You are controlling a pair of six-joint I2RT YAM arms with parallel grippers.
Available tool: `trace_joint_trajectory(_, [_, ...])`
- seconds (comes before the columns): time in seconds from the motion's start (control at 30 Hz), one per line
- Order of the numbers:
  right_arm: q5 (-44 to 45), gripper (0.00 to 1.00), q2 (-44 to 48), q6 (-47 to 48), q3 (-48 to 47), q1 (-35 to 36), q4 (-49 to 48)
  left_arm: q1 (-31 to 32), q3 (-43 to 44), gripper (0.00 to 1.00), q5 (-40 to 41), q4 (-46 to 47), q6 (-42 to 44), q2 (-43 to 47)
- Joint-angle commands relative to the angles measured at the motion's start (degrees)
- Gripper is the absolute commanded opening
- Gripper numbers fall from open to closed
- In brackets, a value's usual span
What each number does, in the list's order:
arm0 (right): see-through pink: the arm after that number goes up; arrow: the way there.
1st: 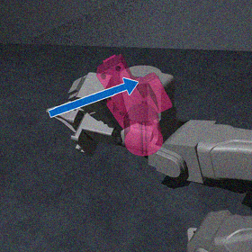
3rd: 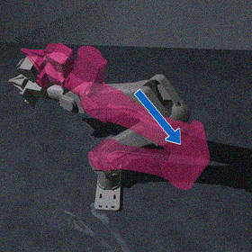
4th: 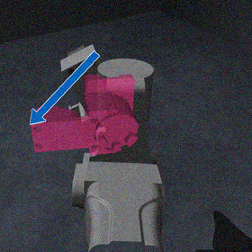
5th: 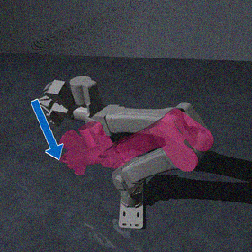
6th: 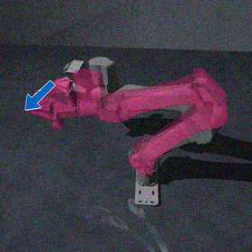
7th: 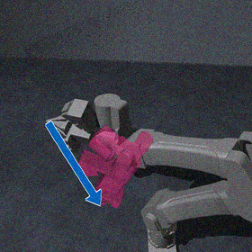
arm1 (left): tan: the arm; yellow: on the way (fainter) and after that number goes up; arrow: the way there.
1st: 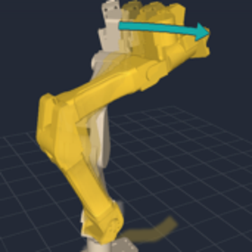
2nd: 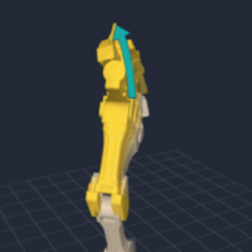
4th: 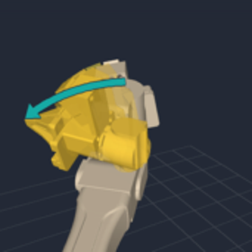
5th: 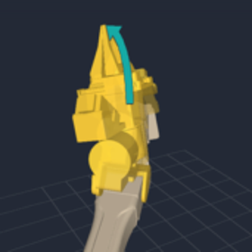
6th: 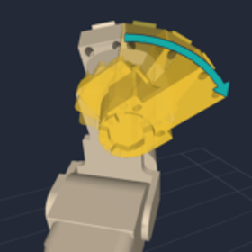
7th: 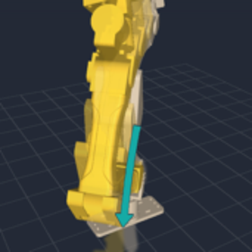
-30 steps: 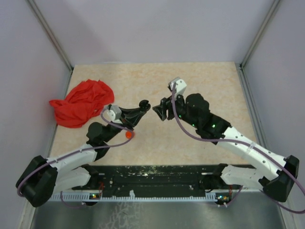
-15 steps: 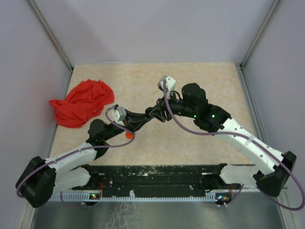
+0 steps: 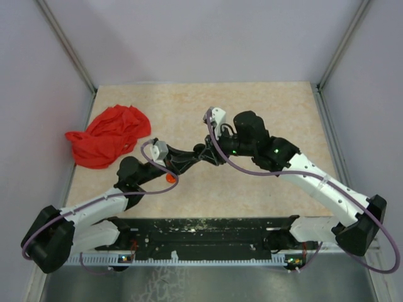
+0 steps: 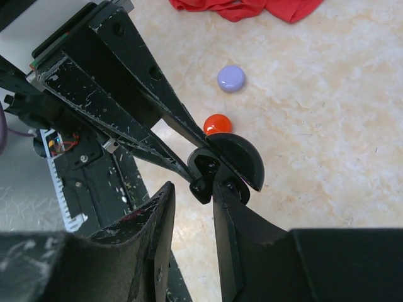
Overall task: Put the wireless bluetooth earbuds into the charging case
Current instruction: Place the earbud in the charging case.
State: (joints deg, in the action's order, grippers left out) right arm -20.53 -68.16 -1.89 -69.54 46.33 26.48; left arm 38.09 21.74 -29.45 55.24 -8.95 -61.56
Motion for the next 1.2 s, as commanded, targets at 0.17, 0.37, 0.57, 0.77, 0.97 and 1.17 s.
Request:
trace_joint_trajectory(0.17, [-0.35,0.23,-1.55,-1.02,-3.79,-0.42,-0.67,-0.25,2.19,0.0,-0.32,0.32,2.29,0.03])
trace_joint_trajectory(0.37, [2.32,0.11,-2.81,-5.59,-4.49,-0.28,-0.62,3.82,3.77,0.0,7.8,-5.44,11.08,0.57])
trace_joint_trajectory(0.57, [7.59,0.1,-3.92,-11.33,-5.1,0.41,-0.79,10.04,3.88,0.0,21.39,-5.31,20.45,0.96])
trace_joint_trajectory(0.77, [15.53,0.07,-5.49,-18.98,-5.51,1.57,-1.03,17.14,3.57,0.0,33.94,-1.0,30.06,-0.45])
trace_joint_trajectory(0.97, [21.83,0.07,-6.15,-26.59,-4.77,3.86,-3.25,22.62,1.93,0.0,41.94,8.63,39.64,-4.42])
trace_joint_trajectory(1.17, [24.6,0.12,-5.95,-32.54,-3.95,5.14,-5.58,24.84,1.53,0.0,43.67,14.63,43.18,-7.84])
